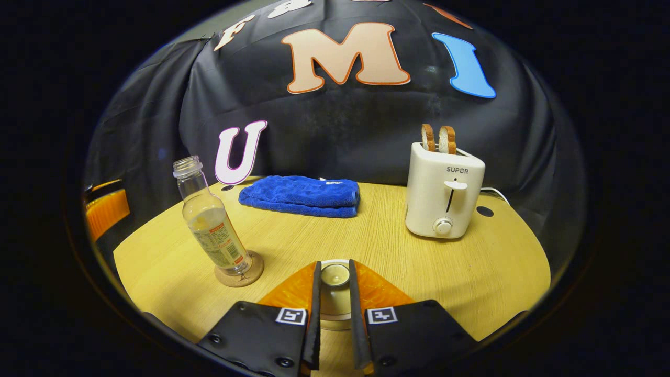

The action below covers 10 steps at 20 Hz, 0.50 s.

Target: Open the teacup lid with one hand, grasp the water bottle and pour water into the teacup with the other hand; after pouring, place the water bottle on the coaster and then close the teacup lid.

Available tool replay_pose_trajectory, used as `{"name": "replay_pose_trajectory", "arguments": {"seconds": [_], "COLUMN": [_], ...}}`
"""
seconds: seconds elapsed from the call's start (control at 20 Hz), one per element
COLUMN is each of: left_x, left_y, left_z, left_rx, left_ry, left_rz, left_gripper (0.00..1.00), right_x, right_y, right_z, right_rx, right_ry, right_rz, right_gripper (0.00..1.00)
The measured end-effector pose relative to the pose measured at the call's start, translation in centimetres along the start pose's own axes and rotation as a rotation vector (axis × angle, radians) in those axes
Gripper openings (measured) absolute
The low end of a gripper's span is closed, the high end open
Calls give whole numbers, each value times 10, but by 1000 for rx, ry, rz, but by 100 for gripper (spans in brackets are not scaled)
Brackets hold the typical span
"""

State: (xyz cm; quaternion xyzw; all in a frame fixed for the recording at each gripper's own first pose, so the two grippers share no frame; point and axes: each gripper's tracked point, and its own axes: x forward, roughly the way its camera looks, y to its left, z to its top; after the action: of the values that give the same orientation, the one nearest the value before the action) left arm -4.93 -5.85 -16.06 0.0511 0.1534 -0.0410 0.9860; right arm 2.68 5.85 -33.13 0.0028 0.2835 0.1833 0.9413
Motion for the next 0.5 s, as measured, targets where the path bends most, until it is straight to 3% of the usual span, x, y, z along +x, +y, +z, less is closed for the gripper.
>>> {"name": "replay_pose_trajectory", "arguments": {"seconds": [0.15,0.4,0.5], "left_x": [2,0,0], "left_y": [2,12,15], "left_z": [16,42,51], "left_rx": [-3,-1,-5], "left_ry": [-14,-51,-69], "left_rz": [-22,-63,-79], "left_gripper": [96,96,96], "right_x": [-6,-41,-62], "right_y": [-1,9,13], "right_z": [-1,38,59], "right_rx": [15,15,13], "right_ry": [14,-77,-120], "right_rz": [-21,-44,-64], "right_gripper": [34,82,88]}}
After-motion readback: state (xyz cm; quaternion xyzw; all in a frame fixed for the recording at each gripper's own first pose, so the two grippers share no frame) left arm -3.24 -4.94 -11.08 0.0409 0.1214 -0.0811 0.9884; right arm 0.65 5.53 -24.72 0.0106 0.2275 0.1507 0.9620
